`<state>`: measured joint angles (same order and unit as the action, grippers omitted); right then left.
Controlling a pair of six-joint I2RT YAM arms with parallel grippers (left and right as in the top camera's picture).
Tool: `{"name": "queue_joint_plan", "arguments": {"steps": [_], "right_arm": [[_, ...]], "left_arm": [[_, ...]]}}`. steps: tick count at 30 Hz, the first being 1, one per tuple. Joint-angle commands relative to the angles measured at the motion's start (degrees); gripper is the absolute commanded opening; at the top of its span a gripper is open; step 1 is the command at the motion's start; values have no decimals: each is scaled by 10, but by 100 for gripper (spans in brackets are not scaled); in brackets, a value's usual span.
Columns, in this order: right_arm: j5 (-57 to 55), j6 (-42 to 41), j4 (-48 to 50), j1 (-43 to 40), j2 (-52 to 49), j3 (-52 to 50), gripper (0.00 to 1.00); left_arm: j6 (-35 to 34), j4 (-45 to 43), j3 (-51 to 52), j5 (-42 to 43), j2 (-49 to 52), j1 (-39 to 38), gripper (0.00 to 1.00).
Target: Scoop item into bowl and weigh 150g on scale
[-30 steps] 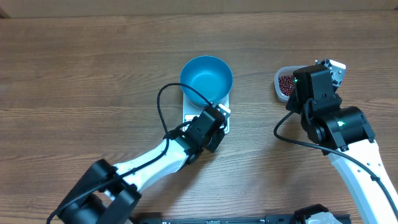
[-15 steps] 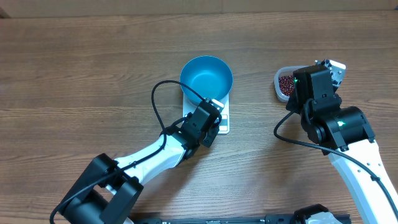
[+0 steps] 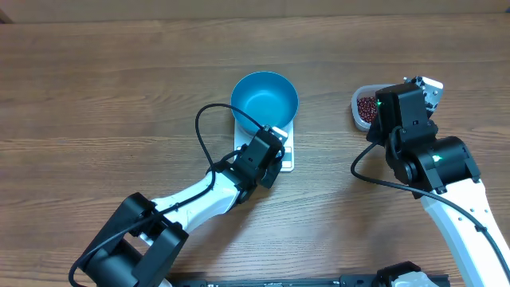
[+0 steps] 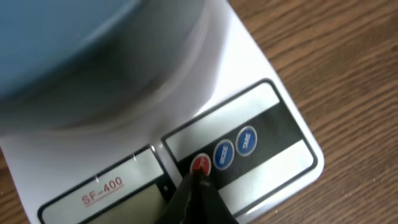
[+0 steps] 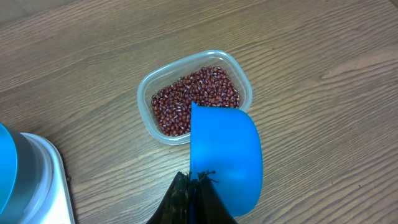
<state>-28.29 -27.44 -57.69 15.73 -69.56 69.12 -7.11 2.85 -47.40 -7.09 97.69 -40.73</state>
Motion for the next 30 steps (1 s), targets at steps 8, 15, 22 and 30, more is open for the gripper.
{"name": "queue_joint_plan", "arguments": {"steps": [8, 15, 22, 30], "right_arm": [[1, -7, 3, -4, -1, 13, 4], [1, -7, 3, -4, -1, 14, 4], [1, -7, 4, -4, -1, 14, 4], [1, -7, 3, -4, -1, 14, 4]], "left_arm": [[7, -16, -8, 7, 17, 3, 4], [9, -16, -8, 7, 17, 3, 4], [11, -21, -8, 13, 17, 3, 4], [14, -31, -8, 13, 21, 3, 4]]}}
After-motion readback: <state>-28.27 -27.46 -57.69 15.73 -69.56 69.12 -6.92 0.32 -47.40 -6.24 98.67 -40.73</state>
